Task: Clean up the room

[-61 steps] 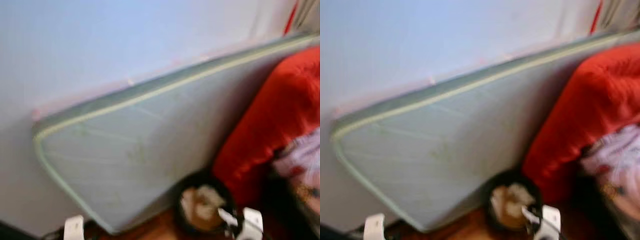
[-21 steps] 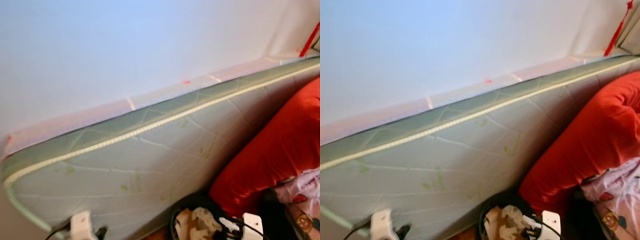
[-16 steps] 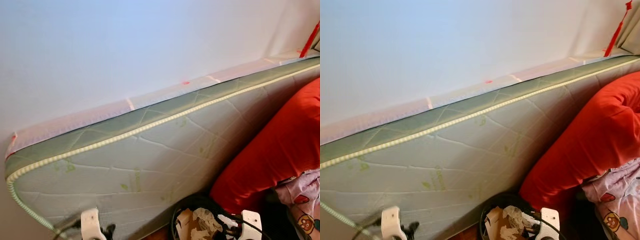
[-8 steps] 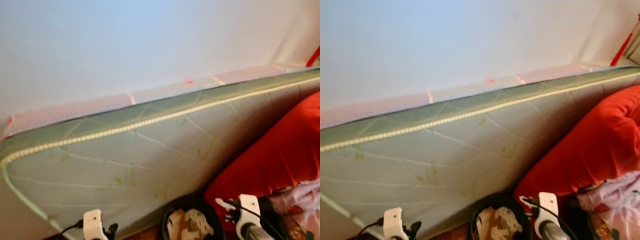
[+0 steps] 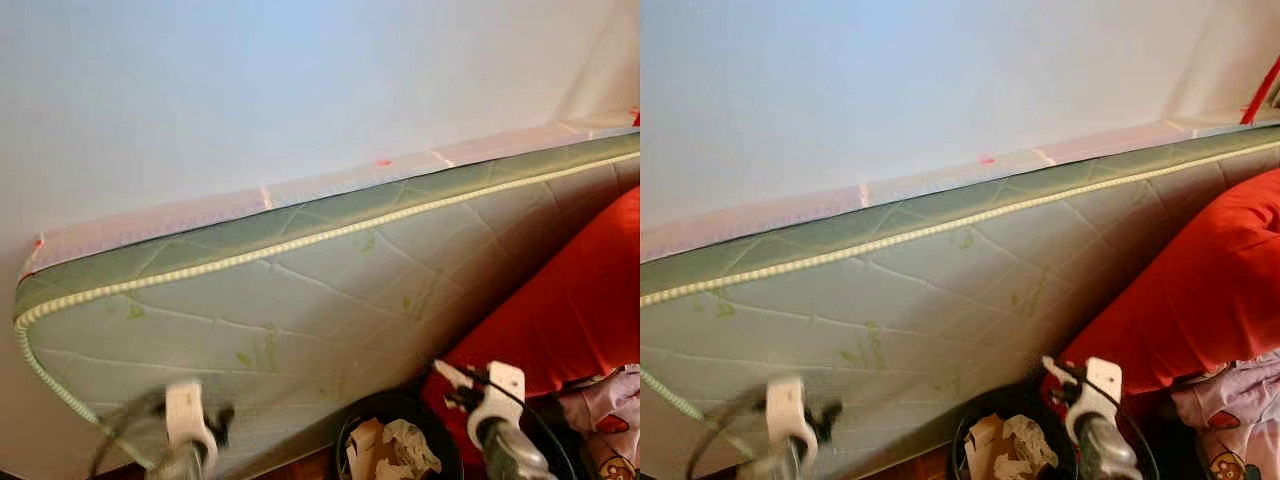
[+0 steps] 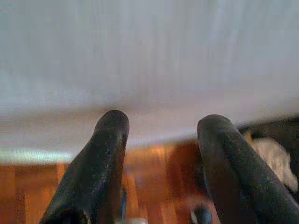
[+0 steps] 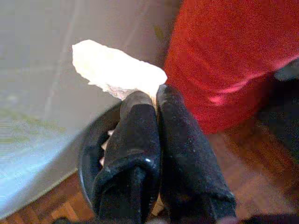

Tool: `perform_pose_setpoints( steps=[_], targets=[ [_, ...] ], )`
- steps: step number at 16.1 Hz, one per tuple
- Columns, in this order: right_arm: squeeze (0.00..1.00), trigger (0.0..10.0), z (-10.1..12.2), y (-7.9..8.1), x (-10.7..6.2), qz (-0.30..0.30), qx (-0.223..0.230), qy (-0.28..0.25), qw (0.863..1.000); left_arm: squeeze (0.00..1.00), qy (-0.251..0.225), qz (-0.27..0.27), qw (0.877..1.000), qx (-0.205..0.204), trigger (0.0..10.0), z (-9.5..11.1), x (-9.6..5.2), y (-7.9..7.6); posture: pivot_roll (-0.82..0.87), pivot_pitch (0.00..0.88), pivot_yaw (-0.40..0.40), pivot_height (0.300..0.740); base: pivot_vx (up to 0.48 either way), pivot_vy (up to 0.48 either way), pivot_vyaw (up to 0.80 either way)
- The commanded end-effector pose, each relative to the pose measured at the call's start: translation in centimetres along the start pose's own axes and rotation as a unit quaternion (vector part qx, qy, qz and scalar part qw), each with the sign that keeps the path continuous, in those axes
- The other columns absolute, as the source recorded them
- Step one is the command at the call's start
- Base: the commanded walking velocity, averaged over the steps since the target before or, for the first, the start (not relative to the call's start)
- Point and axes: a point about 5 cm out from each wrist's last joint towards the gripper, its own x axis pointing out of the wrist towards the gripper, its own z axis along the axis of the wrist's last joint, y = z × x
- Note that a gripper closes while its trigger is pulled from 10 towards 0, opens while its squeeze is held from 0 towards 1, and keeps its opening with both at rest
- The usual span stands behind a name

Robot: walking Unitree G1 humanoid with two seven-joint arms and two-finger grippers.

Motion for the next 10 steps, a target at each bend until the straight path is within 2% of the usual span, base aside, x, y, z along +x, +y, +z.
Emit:
perform_pose_setpoints(
  steps=[1, 3, 5, 8, 10],
  targets=[
    [0.00, 10.0, 0.1, 0.0, 0.0, -0.003, 0.006, -0.008, 1.000, 0.00, -0.012, 0.001, 1.000, -0.001, 10.0, 0.5, 0.1, 0.1, 0.13, 0.000, -0.053, 0.740, 0.000, 0.000, 0.00],
    [0.00, 10.0, 0.2, 0.2, 0.0, -0.004, 0.007, -0.012, 1.000, 0.00, -0.049, -0.002, 0.999, -0.003, 10.0, 2.4, 0.5, 0.0, 0.12, 0.013, -0.067, 0.740, 0.000, 0.000, 0.00],
    [0.00, 10.0, 0.4, -0.1, 0.0, -0.012, 0.011, -0.021, 1.000, 0.00, -0.090, -0.009, 0.996, -0.007, 10.0, 3.9, 0.8, -0.8, 0.15, 0.034, -0.062, 0.740, 0.000, 0.000, 0.00],
    [0.00, 10.0, 0.1, -0.7, -0.2, -0.031, 0.013, -0.021, 0.999, 0.00, -0.108, -0.023, 0.994, 0.006, 10.0, 3.7, 0.5, -1.7, 0.16, 0.055, -0.060, 0.740, 0.000, 0.000, 0.00],
    [0.00, 10.0, -1.1, -0.3, -0.5, -0.019, 0.007, -0.016, 1.000, 0.00, -0.120, -0.025, 0.993, 0.002, 10.0, 3.2, 0.2, -1.8, 0.20, 0.075, -0.077, 0.740, 0.000, 0.000, 0.00]
  ],
)
